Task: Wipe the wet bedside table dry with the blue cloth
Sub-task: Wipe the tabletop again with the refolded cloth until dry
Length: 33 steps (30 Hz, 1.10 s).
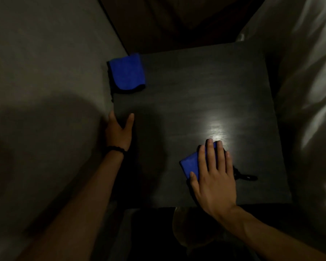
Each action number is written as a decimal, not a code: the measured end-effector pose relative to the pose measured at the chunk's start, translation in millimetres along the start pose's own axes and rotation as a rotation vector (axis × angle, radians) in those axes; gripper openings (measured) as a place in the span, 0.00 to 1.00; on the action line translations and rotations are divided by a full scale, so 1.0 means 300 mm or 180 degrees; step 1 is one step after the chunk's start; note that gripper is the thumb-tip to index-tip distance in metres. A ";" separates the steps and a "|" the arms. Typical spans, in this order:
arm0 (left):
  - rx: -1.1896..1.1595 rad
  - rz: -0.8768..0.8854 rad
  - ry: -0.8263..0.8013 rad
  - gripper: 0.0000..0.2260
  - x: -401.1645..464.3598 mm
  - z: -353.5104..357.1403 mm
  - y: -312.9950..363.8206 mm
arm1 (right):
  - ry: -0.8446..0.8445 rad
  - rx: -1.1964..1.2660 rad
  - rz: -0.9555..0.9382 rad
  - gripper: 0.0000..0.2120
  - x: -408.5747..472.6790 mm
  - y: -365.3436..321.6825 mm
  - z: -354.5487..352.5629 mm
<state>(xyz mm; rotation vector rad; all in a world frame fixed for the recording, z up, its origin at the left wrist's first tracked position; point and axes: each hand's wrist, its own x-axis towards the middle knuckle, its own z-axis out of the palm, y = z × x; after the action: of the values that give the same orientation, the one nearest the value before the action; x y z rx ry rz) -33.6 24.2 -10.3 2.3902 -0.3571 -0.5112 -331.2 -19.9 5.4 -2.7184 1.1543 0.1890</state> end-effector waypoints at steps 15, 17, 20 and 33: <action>0.0089 0.0372 0.0138 0.32 -0.054 -0.008 -0.034 | -0.0027 0.0097 -0.0358 0.36 0.051 -0.259 0.031; 0.0091 0.0446 0.0171 0.32 -0.056 -0.009 -0.031 | -0.0033 0.0118 -0.0426 0.36 0.055 -0.286 0.037; -0.0009 0.0384 0.0120 0.32 -0.047 -0.009 -0.028 | -0.0031 0.0148 -0.0548 0.36 0.062 -0.331 0.046; -0.0627 0.0009 -0.0182 0.28 -0.008 -0.035 -0.015 | -0.0158 0.0420 -0.0978 0.36 0.087 -0.531 0.057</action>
<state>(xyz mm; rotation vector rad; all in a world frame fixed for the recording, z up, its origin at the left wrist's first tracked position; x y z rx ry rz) -30.6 34.2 -5.2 2.1883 -0.3199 -0.5868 -199.1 74.2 2.5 -2.7108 0.6966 0.1307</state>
